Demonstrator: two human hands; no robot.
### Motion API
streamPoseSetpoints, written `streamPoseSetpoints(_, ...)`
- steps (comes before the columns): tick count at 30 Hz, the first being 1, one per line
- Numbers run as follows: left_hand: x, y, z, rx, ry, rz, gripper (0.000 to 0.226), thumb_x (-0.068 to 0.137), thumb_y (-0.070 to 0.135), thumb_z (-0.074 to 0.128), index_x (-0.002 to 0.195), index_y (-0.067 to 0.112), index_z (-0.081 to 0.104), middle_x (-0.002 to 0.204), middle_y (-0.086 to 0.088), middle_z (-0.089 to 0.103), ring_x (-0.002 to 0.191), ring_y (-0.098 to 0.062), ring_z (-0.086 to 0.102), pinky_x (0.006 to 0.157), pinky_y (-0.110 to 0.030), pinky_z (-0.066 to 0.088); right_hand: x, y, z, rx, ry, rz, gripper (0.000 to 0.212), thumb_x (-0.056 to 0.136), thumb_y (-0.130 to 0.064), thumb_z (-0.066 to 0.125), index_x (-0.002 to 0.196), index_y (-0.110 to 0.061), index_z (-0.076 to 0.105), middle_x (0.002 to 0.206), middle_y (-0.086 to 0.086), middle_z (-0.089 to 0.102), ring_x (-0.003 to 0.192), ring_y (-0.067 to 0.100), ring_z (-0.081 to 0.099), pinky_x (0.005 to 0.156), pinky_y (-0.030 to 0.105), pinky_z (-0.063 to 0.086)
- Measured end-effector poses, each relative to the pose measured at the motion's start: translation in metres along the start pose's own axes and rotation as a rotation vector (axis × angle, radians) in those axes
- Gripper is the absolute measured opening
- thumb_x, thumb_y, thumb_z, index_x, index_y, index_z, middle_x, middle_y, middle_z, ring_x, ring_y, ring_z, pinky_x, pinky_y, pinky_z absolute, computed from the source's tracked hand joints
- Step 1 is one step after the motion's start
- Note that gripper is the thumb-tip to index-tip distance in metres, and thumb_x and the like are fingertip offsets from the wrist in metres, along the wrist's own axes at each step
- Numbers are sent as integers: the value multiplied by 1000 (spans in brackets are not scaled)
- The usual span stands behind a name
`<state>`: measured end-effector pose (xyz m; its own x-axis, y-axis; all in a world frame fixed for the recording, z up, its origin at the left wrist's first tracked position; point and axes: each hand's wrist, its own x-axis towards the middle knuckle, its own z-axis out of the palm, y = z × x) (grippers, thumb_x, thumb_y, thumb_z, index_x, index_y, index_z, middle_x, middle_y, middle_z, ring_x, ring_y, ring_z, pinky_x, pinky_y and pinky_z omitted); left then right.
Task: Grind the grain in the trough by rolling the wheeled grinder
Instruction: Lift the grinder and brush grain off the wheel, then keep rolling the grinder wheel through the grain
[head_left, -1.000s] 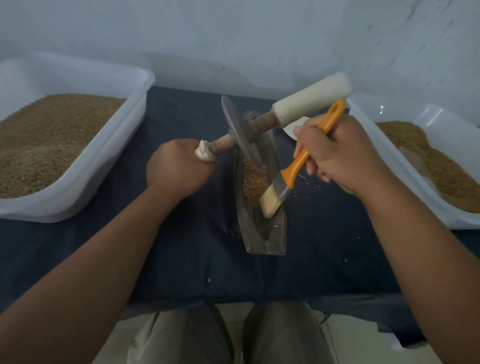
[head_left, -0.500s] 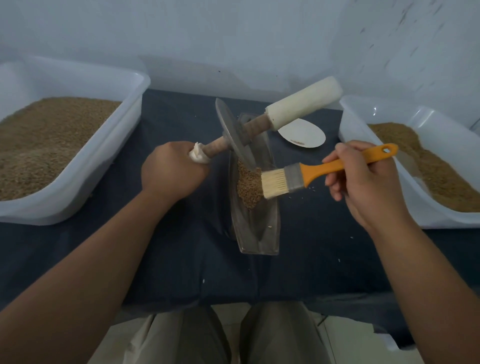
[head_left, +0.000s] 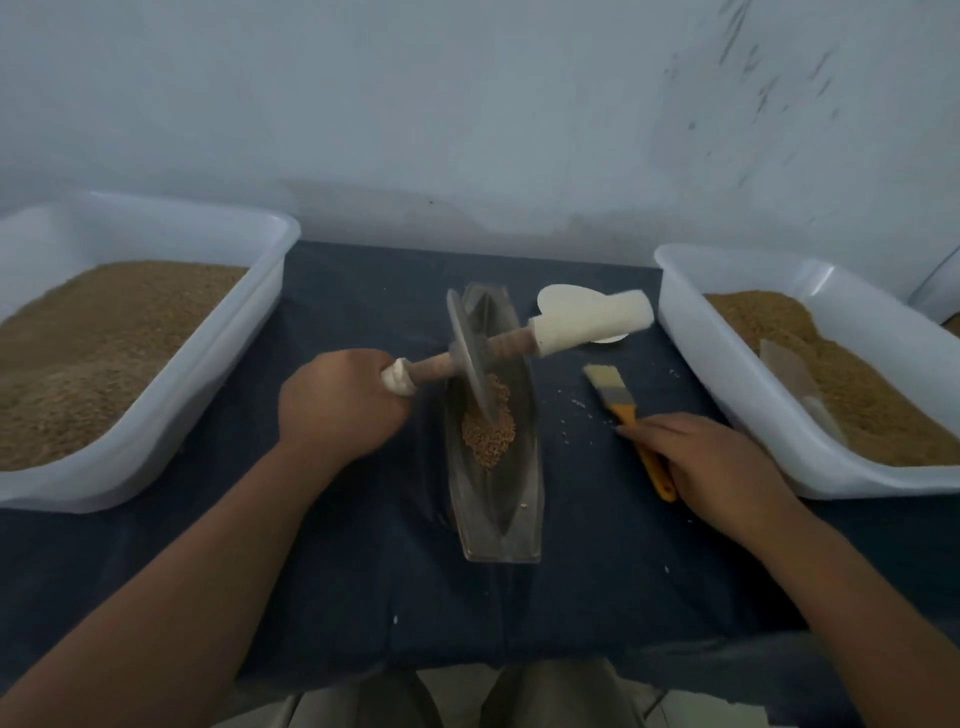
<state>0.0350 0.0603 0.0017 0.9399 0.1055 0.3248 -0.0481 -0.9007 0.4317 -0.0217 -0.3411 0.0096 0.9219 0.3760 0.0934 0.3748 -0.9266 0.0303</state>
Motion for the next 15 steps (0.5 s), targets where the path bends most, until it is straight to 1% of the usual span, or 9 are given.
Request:
streamPoseSetpoints(2,0,1,0,22,-3,29,35,81,57,49,60,29,56,57,12,57,54,-12,55,51,-25,36,-4,-6,-6,-43,51,-16,72,91,9,63,150,-33,57,158,-2,51,144,27,49,115,45,44)
streamPoseSetpoints(4,0,2,0,64,-6,67,36,81,58,50,60,29,56,57,12,56,52,-10,54,50,-24,36,-4,-15,-21,47,395,-3,51,92,3,62,136,-21,70,152,6,56,136,30,53,111,50,47)
streamPoseSetpoints(6,0,3,-1,109,14,108,35,83,55,56,60,28,54,57,12,55,52,-11,53,49,-23,35,4,-32,-42,96,689,-44,39,96,-25,63,134,-19,67,148,5,53,135,28,52,113,42,43)
streamPoseSetpoints(7,-1,3,-2,128,27,127,36,85,54,57,60,28,53,57,11,54,52,-11,53,50,-23,35,12,-43,-52,116,683,-49,53,93,-38,65,143,-20,58,153,3,46,143,26,45,119,40,36)
streamPoseSetpoints(9,-3,5,-5,177,46,168,39,89,53,59,61,28,51,58,11,52,53,-11,51,50,-24,32,32,-62,-67,26,432,-15,91,86,-56,72,161,-21,34,164,0,33,156,25,27,127,42,22)
streamPoseSetpoints(10,-4,7,-7,204,56,199,41,91,52,61,61,28,49,57,11,51,52,-11,50,50,-24,31,42,-70,-69,-52,290,-4,100,82,-61,73,163,-22,30,162,1,38,155,26,29,128,44,21)
streamPoseSetpoints(11,-5,8,-9,227,67,241,43,93,52,61,60,28,47,57,11,49,52,-11,48,50,-24,30,51,-75,-68,-108,164,-3,94,80,-63,74,158,-24,38,152,2,52,147,27,41,127,43,24)
streamPoseSetpoints(13,-5,9,-15,273,81,331,46,96,52,60,60,29,44,57,11,47,51,-10,46,50,-25,32,64,-79,-64,-131,54,6,47,82,-62,69,119,-33,64,105,-7,71,110,22,64,114,40,44)
streamPoseSetpoints(15,-3,10,-20,337,47,364,44,97,53,56,62,29,46,59,10,49,52,-10,48,50,-26,37,71,-76,-56,-113,58,40,29,82,-62,65,81,-35,57,73,-11,60,75,12,61,77,40,57)
